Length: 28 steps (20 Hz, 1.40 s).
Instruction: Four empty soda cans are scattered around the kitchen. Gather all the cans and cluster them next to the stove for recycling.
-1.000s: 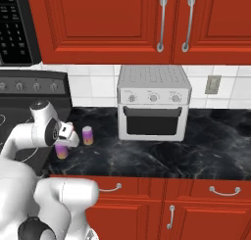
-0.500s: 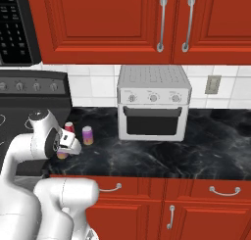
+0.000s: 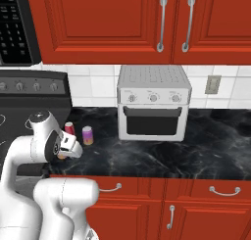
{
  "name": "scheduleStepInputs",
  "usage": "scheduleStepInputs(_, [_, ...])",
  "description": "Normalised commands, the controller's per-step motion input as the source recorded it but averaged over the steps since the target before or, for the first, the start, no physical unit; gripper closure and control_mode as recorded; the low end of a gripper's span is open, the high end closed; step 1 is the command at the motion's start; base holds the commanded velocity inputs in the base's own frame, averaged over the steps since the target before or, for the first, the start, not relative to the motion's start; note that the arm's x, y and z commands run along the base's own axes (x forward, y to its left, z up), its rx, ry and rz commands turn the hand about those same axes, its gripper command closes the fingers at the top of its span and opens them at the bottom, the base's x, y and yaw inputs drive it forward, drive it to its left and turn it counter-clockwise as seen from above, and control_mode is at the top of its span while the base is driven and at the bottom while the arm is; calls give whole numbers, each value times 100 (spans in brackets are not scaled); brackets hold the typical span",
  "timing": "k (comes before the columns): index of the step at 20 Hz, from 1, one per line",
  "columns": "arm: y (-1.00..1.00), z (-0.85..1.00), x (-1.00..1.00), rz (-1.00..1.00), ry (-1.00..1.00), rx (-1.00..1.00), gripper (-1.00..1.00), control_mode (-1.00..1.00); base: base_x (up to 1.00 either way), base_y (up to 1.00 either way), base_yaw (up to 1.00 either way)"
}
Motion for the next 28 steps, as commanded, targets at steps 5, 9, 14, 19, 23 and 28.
scheduleStepInputs(5, [0,0,0,0,0,0,-100,100,0,0,0])
scheduleStepInputs(9, [0,0,0,0,0,0,-100,100,0,0,0])
scheduleStepInputs(14, [0,0,0,0,0,0,-100,100,-28,-3,0])
scheduleStepInputs(19, [0,0,0,0,0,0,-100,100,-46,-6,0])
scheduleStepInputs(23, [0,0,0,0,0,0,-100,100,-52,-12,-5])
scheduleStepInputs(28, [0,0,0,0,0,0,-100,100,-30,-2,-55])
